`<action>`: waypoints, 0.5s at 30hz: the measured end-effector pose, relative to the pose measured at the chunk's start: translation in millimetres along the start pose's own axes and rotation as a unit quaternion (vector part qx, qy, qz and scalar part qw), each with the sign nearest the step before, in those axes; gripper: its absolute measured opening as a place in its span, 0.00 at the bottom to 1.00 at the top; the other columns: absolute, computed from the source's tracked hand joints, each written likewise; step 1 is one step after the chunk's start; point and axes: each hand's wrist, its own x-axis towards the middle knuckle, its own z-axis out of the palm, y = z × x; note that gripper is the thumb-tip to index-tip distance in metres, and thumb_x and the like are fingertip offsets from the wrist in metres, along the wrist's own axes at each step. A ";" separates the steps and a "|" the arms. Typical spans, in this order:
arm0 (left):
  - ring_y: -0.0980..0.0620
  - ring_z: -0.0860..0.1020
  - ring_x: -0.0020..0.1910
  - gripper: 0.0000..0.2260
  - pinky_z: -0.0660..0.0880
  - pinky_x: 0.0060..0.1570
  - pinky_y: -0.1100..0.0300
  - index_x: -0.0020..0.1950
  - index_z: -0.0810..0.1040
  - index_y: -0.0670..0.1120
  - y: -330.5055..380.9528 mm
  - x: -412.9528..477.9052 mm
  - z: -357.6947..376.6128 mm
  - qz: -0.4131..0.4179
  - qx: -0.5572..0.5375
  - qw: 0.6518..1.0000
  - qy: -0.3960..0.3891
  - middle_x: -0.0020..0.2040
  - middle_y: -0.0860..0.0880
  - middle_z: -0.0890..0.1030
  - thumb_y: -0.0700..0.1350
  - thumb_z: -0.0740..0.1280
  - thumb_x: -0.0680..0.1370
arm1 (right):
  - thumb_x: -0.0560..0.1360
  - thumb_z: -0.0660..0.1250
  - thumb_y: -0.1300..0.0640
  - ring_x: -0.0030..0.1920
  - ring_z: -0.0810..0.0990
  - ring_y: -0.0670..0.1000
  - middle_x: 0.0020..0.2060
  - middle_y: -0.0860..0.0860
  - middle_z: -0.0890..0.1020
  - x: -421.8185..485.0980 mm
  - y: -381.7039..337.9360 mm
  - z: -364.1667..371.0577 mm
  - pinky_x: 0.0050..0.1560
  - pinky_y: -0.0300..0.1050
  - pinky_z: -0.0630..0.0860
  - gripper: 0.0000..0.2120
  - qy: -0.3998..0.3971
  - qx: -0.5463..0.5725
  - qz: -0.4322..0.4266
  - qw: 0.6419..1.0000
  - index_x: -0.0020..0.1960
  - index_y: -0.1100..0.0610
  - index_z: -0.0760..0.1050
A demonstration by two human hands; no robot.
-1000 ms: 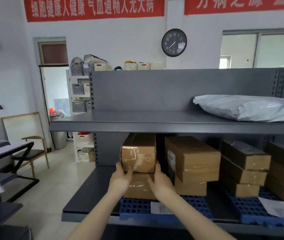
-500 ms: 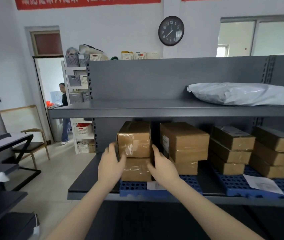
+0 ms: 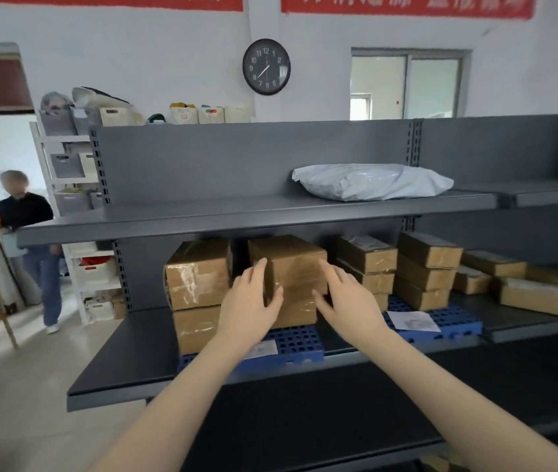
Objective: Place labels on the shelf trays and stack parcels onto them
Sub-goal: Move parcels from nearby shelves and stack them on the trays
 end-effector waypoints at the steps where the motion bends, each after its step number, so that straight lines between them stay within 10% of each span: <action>1: 0.50 0.70 0.65 0.29 0.74 0.56 0.56 0.76 0.54 0.50 3.3 0.1 4.8 -0.011 0.005 1.000 -0.014 0.71 0.49 0.68 0.58 0.58 0.78 | 0.80 0.56 0.46 0.63 0.73 0.53 0.69 0.53 0.69 -1.1 8.0 -2.2 0.52 0.46 0.76 0.30 -0.005 0.008 0.025 1.000 0.77 0.54 0.50; 15: 0.47 0.77 0.56 0.29 0.77 0.53 0.50 0.76 0.53 0.47 -8.7 21.0 61.9 -0.132 -0.033 0.985 -0.111 0.63 0.45 0.75 0.54 0.61 0.78 | 0.79 0.58 0.45 0.56 0.79 0.54 0.63 0.55 0.75 33.8 55.5 51.7 0.48 0.46 0.76 0.31 -0.108 0.123 0.128 0.978 0.76 0.53 0.50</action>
